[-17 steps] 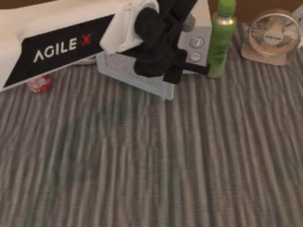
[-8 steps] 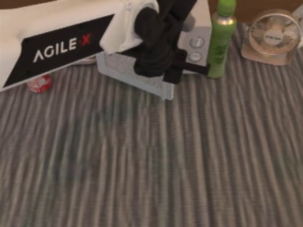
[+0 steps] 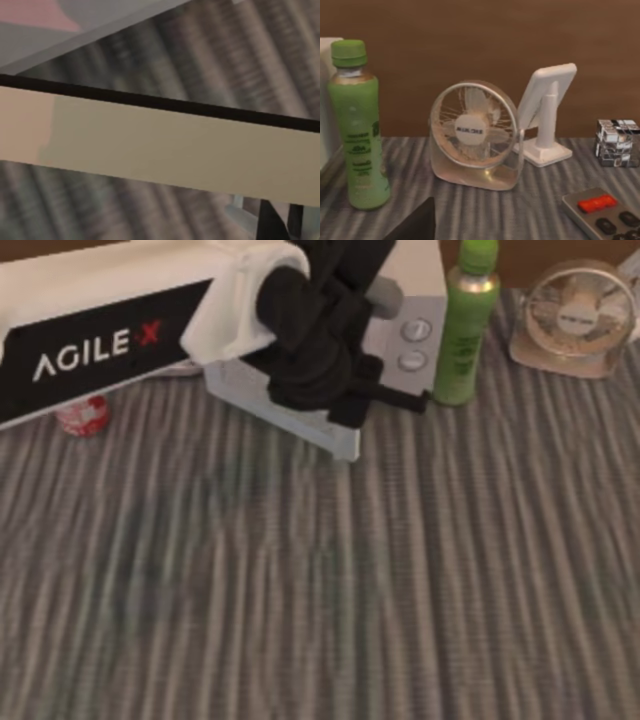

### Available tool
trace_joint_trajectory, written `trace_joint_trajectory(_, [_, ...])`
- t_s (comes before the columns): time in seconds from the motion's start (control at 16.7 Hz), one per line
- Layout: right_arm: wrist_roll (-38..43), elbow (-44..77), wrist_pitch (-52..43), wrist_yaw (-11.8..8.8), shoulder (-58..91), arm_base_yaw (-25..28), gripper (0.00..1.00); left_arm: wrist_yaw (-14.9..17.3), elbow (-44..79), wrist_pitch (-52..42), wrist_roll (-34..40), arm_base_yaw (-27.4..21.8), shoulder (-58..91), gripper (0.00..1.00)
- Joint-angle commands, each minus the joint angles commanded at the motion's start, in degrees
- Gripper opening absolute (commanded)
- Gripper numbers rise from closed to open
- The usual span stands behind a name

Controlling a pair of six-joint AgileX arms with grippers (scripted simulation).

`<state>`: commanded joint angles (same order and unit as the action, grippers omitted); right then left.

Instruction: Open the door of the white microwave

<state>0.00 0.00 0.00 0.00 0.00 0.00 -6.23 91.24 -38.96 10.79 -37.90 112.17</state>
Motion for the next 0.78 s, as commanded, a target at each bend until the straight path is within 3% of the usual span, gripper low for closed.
trace_joint_trajectory(0.78, [0.0, 0.0, 0.0, 0.0, 0.0, 0.0, 1.00, 0.8, -1.6, 0.6, -1.6, 0.4, -1.0, 0.00])
